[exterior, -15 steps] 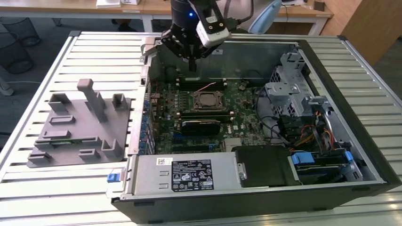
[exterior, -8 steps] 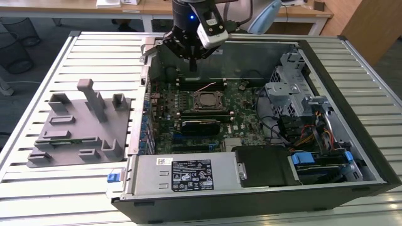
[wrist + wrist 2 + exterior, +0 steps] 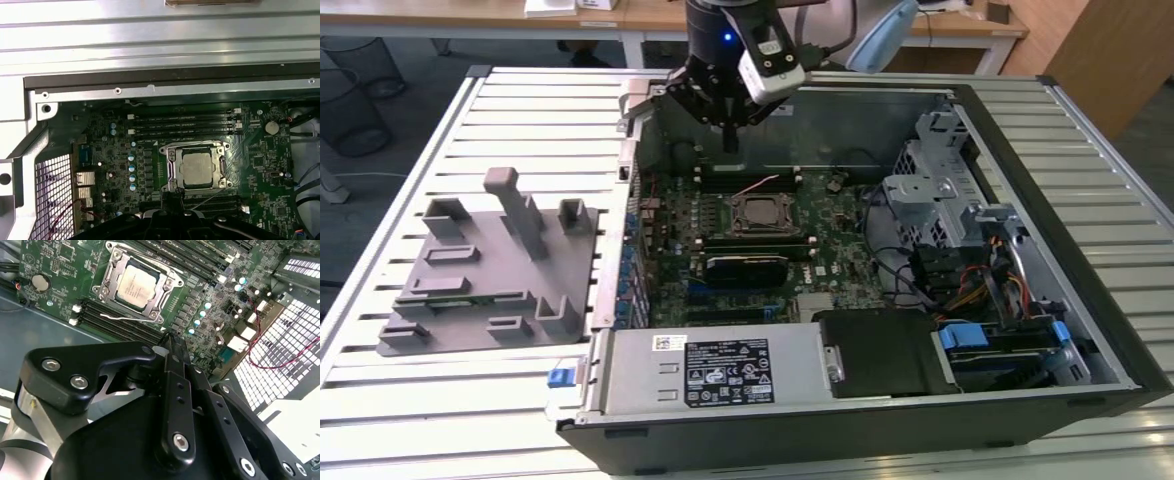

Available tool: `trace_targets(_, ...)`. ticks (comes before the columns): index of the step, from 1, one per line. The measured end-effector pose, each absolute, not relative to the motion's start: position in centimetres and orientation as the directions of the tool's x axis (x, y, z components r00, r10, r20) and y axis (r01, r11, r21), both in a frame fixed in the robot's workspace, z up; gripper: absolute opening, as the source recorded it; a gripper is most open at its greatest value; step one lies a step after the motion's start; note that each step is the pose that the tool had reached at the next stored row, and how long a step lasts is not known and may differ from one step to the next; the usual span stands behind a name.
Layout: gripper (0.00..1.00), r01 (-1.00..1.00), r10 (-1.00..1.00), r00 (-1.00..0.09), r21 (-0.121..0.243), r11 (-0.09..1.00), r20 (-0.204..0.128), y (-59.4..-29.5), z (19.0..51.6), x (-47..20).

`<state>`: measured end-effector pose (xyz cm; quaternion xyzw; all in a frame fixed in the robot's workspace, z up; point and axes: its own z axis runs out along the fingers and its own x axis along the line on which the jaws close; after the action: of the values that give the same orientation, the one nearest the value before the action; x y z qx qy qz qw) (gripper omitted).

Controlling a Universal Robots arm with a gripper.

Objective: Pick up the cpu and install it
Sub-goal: 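Install the first cpu locking lever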

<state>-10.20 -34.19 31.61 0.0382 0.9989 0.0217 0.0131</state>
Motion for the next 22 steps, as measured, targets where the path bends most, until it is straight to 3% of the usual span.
trace_targets(22, 0.11, 0.076, 0.077, -0.997, 0.044, 0.996, -0.024, -33.5, 29.1, -9.6)
